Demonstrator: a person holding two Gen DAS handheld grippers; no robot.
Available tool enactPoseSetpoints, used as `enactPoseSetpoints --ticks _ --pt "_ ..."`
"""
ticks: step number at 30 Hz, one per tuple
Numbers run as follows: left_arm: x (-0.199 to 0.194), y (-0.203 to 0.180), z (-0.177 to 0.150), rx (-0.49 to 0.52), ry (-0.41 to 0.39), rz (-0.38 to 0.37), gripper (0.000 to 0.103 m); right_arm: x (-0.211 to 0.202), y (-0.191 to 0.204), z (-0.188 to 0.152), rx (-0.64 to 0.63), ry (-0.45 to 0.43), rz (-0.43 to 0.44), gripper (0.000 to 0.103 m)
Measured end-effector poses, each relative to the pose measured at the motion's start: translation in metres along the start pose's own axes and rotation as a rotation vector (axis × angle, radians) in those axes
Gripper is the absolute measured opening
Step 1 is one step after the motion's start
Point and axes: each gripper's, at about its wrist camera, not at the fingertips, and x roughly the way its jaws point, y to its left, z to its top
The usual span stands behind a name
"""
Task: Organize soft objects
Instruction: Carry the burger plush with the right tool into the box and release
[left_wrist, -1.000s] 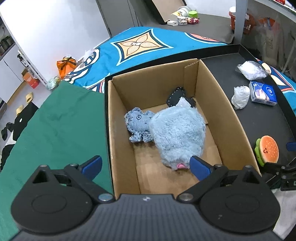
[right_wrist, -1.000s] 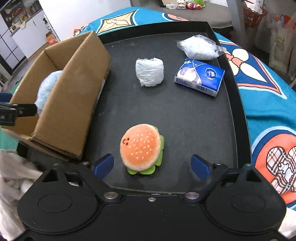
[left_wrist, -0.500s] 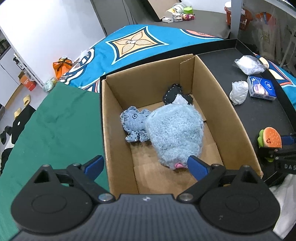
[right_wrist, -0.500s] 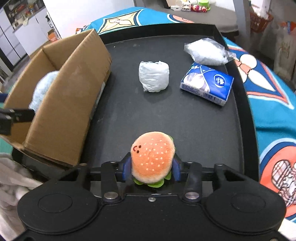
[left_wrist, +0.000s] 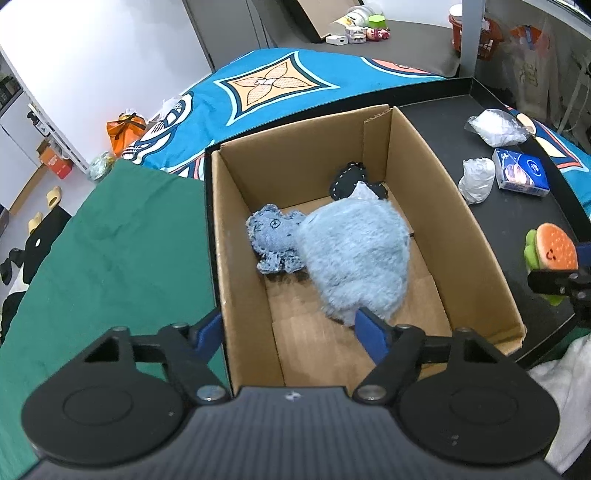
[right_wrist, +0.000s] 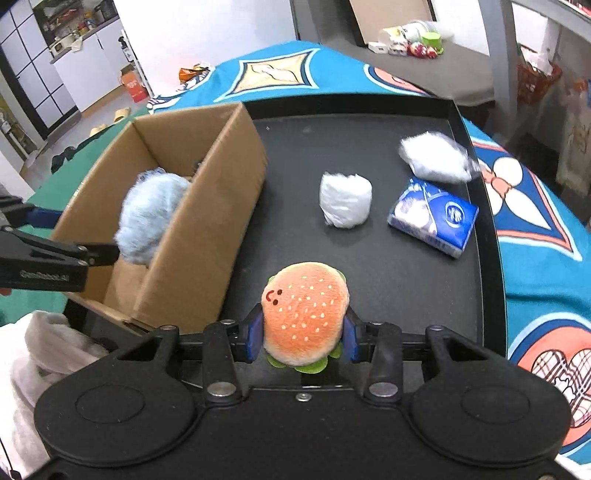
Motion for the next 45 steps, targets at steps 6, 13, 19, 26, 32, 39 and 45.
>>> enactPoseSetpoints --ticks 6,13,19,26,32,39,45 --pt "-0.003 0.007 -0.006 -0.009 -0.005 -0.007 0.069 -0.010 0.009 0.012 -0.024 -0.030 0.009 0.041" --pt "-0.005 0.014 -0.012 -0.017 -0.011 -0.022 0.055 -0.020 0.031 0.023 -0.094 -0.053 0.041 0.041" --pt "-0.006 0.021 -0.017 -0.031 -0.015 -0.035 0.042 -0.023 0.047 0.032 -0.118 -0.061 0.058 0.041" --pt "-0.002 0.024 -0.023 -0.029 -0.008 -0.047 0.029 -0.021 0.066 0.041 -0.155 -0.060 0.085 0.041" --pt "0.000 0.028 -0.025 -0.037 -0.017 -0.050 0.022 -0.012 0.087 0.053 -0.245 -0.022 0.131 0.042" --pt "0.002 0.034 -0.026 -0.044 -0.021 -0.057 0.015 0.002 0.107 0.062 -0.328 0.017 0.153 0.042" --pt "0.003 0.040 -0.028 -0.058 -0.024 -0.080 0.015 0.011 0.117 0.066 -0.401 0.065 0.171 0.043"
